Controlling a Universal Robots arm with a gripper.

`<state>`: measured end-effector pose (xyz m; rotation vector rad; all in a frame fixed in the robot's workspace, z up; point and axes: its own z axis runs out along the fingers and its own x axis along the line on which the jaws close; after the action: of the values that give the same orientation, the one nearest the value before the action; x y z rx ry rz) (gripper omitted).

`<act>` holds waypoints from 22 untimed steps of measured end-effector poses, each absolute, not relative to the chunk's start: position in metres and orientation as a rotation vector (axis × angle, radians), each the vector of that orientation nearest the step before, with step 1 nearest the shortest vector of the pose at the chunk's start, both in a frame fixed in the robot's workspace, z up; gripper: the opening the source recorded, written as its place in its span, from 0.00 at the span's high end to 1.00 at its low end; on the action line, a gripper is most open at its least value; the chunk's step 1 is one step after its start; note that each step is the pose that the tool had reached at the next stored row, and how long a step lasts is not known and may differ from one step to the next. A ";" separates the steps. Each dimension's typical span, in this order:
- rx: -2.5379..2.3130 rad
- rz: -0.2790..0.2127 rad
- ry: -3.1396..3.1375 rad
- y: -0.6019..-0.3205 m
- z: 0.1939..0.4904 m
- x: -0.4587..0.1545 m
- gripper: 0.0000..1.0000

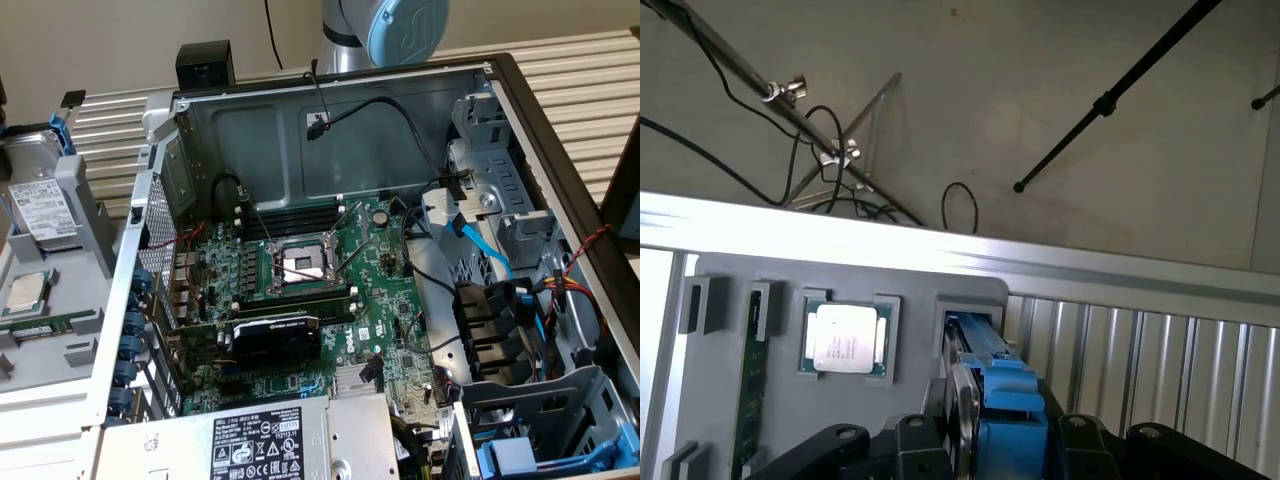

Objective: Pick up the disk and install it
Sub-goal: 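Pick up the disk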

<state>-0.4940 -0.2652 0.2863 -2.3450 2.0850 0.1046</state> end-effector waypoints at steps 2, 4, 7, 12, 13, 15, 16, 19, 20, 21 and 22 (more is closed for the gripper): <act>-2.346 0.102 2.086 -0.265 0.286 -0.494 0.56; -2.347 0.100 2.087 -0.265 0.285 -0.494 0.56; -2.348 0.099 2.088 -0.265 0.285 -0.494 0.56; -2.349 0.095 2.089 -0.264 0.284 -0.494 0.56; -2.350 0.094 2.090 -0.264 0.284 -0.494 0.56; -2.351 0.093 2.091 -0.264 0.284 -0.495 0.56; -2.351 0.092 2.091 -0.264 0.285 -0.495 0.56; -2.352 0.090 2.092 -0.263 0.284 -0.496 0.56; -2.352 0.089 2.092 -0.262 0.284 -0.496 0.56; -2.351 0.089 2.092 -0.262 0.284 -0.496 0.56; -2.351 0.088 2.091 -0.262 0.284 -0.497 0.56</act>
<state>-0.4966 -0.2618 0.2844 -2.3512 2.0913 0.0876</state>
